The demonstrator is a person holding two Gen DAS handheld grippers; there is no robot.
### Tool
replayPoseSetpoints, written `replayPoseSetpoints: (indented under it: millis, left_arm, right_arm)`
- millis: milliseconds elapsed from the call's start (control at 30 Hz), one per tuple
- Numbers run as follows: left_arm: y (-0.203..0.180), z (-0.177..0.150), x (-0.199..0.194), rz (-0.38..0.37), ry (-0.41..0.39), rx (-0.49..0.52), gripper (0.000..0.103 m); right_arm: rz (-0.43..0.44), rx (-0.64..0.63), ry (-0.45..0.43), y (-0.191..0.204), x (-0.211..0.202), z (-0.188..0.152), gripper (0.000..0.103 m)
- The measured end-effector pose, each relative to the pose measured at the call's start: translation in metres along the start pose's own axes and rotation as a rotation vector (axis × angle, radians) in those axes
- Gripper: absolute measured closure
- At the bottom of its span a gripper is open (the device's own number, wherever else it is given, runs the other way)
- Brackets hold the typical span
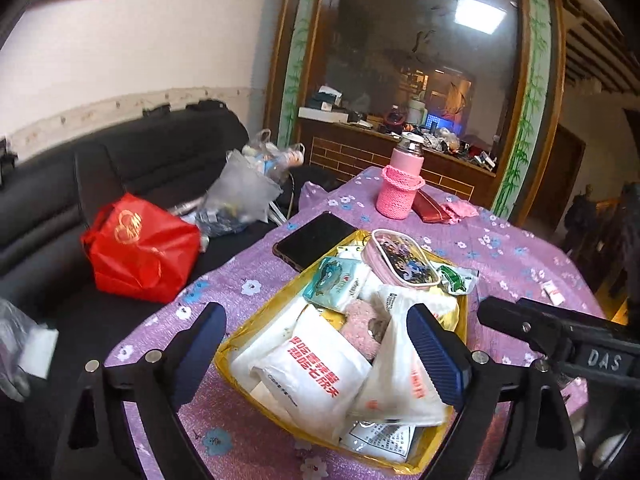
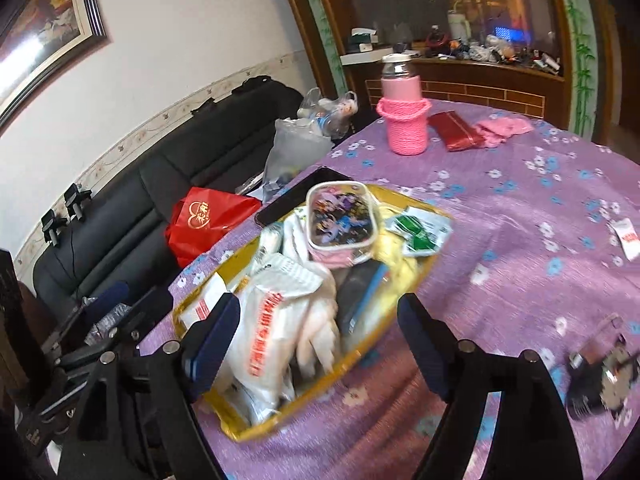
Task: Organize soft objects
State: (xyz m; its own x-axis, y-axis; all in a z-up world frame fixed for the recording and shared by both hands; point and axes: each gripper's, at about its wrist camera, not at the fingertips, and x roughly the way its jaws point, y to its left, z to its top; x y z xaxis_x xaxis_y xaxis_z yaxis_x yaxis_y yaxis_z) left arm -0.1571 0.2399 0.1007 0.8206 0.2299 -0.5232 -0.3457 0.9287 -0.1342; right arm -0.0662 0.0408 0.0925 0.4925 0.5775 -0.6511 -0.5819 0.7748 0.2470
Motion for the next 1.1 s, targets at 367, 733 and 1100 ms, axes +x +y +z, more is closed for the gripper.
replayPoseSetpoints:
  millis: [367, 733, 1100]
  left_arm:
    - [-0.041, -0.011, -0.014, 0.051, 0.009, 0.102, 0.007]
    - [-0.073, -0.012, -0.038, 0.095, -0.070, 0.139, 0.001]
    - [-0.115, -0.017, -0.028, -0.168, 0.051, 0.142, 0.001]
  right_arm:
    - [-0.031, 0.062, -0.001, -0.031, -0.023, -0.032, 0.021]
    - [-0.045, 0.097, -0.037, -0.055, -0.045, -0.049, 0.020]
    - [-0.152, 0.102, -0.093, -0.094, -0.086, -0.063, 0.017]
